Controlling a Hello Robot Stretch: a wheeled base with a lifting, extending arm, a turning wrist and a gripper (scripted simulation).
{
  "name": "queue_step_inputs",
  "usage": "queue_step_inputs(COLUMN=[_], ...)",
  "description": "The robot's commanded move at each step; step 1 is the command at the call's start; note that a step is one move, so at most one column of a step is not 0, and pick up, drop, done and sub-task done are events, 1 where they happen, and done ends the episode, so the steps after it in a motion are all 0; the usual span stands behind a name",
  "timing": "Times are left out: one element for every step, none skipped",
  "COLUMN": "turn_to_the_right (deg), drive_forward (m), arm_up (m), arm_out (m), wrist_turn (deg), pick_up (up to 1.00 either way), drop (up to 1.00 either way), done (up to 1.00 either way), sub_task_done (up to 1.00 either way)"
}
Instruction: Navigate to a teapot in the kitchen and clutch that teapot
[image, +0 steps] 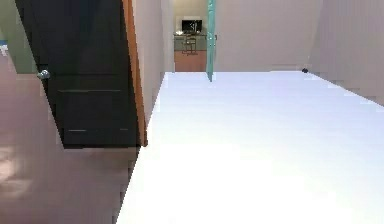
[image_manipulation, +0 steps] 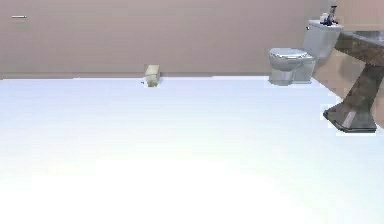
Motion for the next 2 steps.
queue_step_inputs(turn_to_the_right=[42.0, 0.0], drive_forward=[0.00, 0.20], arm_up=[0.00, 0.00], arm_out=[0.00, 0.00], wrist_turn=[0.0, 0.0], pick_up=[0.00, 0.00], drop=[0.00, 0.00], done=[0.00, 0.00], sub_task_done=[0.00, 0.00])
